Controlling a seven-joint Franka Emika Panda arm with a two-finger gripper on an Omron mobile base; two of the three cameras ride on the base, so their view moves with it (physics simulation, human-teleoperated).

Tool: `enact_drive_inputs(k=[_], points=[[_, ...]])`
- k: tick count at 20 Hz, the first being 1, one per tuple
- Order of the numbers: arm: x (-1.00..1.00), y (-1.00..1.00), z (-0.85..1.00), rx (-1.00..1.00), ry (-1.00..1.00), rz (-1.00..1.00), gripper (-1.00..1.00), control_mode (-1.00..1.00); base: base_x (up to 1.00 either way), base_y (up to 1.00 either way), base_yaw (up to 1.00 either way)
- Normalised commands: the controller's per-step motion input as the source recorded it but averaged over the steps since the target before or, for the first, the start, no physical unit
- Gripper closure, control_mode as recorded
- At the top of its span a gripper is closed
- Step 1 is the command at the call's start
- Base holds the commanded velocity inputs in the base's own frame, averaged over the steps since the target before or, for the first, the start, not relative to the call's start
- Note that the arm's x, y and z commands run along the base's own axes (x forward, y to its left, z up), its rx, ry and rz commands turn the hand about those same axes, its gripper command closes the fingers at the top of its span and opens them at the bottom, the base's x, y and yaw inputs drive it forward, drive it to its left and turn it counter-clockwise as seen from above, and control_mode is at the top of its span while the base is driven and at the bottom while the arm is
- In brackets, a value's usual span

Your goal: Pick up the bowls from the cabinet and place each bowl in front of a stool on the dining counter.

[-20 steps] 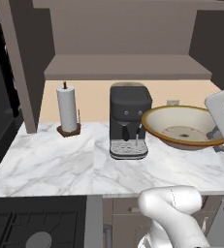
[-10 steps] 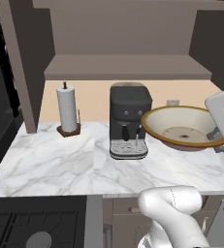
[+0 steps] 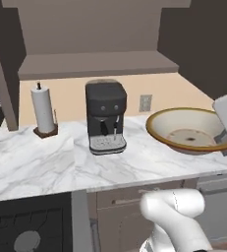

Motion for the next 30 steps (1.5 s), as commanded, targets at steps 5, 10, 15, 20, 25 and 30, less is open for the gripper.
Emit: enact_drive_inputs(k=[5, 10, 15, 20, 25, 30], points=[[0.00, 0.00, 0.00, 0.00, 0.00, 0.00, 1.00, 1.00, -0.31, 0.00, -0.65], [0.00, 0.00, 0.00, 0.00, 0.00, 0.00, 1.00, 1.00, -0.24, 0.00, -0.72], [0.00, 0.00, 0.00, 0.00, 0.00, 0.00, 1.00, 1.00, -0.12, 0.00, -0.75], [0.00, 0.00, 0.00, 0.00, 0.00, 0.00, 1.00, 1.00, -0.04, 0.00, -0.82], [0.00, 0.00, 0.00, 0.00, 0.00, 0.00, 1.00, 1.00, 0.14, 0.14, -0.88], [0.00, 0.00, 0.00, 0.00, 0.00, 0.00, 1.00, 1.00, 0.19, 0.15, -0.87]])
